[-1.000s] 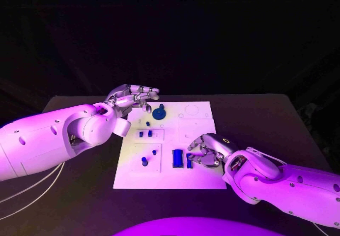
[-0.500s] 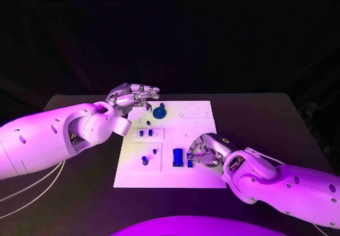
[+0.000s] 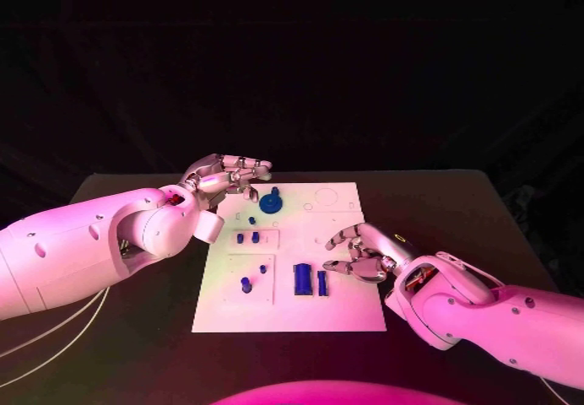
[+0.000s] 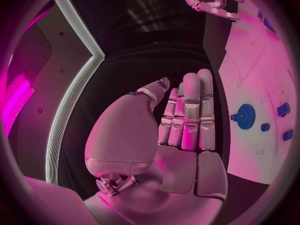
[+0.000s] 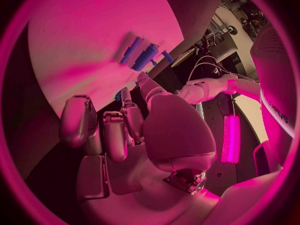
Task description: Assemble the parts on the task board
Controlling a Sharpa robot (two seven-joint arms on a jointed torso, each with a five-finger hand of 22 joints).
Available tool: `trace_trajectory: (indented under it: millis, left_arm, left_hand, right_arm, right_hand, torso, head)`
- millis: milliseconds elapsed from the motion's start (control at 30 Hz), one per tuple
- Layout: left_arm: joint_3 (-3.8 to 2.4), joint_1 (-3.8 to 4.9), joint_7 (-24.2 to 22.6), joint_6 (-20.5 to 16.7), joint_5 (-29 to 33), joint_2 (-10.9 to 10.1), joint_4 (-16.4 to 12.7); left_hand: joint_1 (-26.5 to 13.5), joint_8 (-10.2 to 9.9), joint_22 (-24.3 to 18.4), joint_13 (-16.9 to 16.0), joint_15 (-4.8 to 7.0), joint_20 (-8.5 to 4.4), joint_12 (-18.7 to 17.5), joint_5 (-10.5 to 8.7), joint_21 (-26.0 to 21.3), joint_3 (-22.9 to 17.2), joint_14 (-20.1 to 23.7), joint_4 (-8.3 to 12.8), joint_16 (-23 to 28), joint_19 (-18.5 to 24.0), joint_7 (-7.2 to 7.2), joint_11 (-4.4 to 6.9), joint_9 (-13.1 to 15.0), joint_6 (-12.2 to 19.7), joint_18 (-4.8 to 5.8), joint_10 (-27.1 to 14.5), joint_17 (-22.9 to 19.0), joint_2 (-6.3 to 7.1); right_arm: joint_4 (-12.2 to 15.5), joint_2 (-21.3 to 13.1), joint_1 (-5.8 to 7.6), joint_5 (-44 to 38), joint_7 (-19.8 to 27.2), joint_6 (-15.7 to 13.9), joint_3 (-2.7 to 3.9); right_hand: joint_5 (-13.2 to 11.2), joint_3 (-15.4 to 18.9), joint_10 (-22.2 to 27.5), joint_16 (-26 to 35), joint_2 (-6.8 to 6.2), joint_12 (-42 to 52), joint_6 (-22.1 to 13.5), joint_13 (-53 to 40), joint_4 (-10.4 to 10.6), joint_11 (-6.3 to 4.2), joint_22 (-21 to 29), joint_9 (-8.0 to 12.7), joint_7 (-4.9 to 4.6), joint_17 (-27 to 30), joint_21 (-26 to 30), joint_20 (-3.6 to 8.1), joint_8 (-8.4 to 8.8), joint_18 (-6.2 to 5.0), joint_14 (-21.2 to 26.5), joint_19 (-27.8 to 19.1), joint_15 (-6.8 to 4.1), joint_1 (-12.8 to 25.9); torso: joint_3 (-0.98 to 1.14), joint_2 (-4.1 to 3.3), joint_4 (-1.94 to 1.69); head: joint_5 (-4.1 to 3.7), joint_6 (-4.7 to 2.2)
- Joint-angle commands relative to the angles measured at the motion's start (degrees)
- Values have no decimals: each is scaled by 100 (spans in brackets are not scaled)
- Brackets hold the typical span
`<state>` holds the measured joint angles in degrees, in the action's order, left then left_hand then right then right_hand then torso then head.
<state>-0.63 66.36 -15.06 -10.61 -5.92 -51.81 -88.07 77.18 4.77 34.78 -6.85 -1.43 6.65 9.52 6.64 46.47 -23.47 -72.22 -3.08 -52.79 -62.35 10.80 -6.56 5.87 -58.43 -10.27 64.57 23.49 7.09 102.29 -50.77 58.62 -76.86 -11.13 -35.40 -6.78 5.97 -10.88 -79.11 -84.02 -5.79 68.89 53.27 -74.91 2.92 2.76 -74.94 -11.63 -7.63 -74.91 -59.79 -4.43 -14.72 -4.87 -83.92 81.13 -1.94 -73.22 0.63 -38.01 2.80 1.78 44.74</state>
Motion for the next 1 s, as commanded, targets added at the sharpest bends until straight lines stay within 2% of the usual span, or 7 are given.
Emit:
trace_trajectory:
  millis: [33,100,333,667,900,933,1000]
  left_arm:
    - [27,-12,-110,56,116,93,123]
    - [48,-31,-150,18,206,166,236]
    - [81,-105,-487,-101,650,386,648]
    - [85,-252,-1108,-338,1383,729,1320]
    - [84,-288,-1301,-502,1557,848,1505]
    - [89,-275,-938,-326,1264,816,1476]
    - [88,-279,-944,-359,1256,815,1457]
  left_hand:
    - [7,-9,-16,7,-11,2,45,-10,-25,54,41,-6,31,-35,-2,15,-9,45,-30,-50,-15,-76]
    - [8,-7,-19,7,-12,2,48,-10,-31,60,43,-7,32,-37,-2,15,-9,46,-30,-54,-18,-78]
    - [14,70,-305,46,-102,87,67,-22,-581,155,840,-54,670,487,-1,-18,6,-44,-15,-112,-334,-111]
    - [33,-90,-2010,309,-660,947,-481,-48,-3290,583,1973,-208,3856,2048,31,-325,-211,213,101,-366,-1722,-180]
    - [95,-110,-2381,330,-746,997,-590,-31,-3724,909,1854,-217,4477,1830,61,-330,-218,302,30,-470,-1973,-338]
    - [-2251,-477,-2702,685,-468,495,-952,-211,-3990,1324,3480,308,4705,3181,-287,-31,-587,1940,408,-2239,-2349,-709]
    - [-2485,-477,-2747,685,-451,443,-952,-231,-4033,1384,3635,308,4749,3287,-314,-7,-587,2138,408,-2452,-2349,-709]
  right_arm:
    - [-197,-6,157,1924,1243,-15,9]
    - [-427,30,272,2694,1556,165,12]
    - [-1461,307,621,5012,2307,721,36]
    - [-2724,857,815,6226,2850,1350,121]
    - [-3125,1058,837,6325,2913,1446,132]
    - [-3049,1027,834,6017,2658,1150,129]
    - [-3019,1020,823,6044,2682,1117,138]
  right_hand:
    - [57,57,637,697,103,-1132,-63,476,30,10,-289,10,-14,210,1501,-28,-41,-247,-84,-493,57,-163]
    - [85,2,1672,2150,195,-2986,-129,1694,65,48,427,48,-58,1728,3605,-68,10,-527,539,-1292,101,-296]
    - [137,-323,1865,5642,128,-5038,-4,3942,258,254,1748,231,-112,4191,5196,-356,334,-562,1574,-2222,380,-603]
    - [137,-145,1760,7905,157,-6404,167,6337,425,558,3907,559,-286,5890,5629,-938,1036,-592,2155,-3174,884,-556]
    - [167,116,1674,8038,334,-6502,216,6940,355,581,4798,706,-318,6501,5614,-945,1107,-586,1982,-2975,895,-572]
    - [-76,385,3569,8402,579,-6889,-1471,7491,155,320,5585,1163,5,6783,5979,-533,1472,-258,3925,-4538,680,1798]
    - [-78,435,3736,8402,579,-6889,-1616,7491,134,301,5707,1163,36,6839,5979,-487,1472,-258,4079,-4645,656,2017]
  torso:
    - [-68,151,12]
    - [-104,231,13]
    - [-195,420,24]
    - [-226,615,9]
    - [-201,607,-17]
    - [-213,598,1]
    - [-204,603,-15]
  head:
    - [-67,-116]
    - [-92,-195]
    - [-132,-473]
    - [-125,-766]
    - [-65,-851]
    - [-83,-817]
    - [-88,-830]
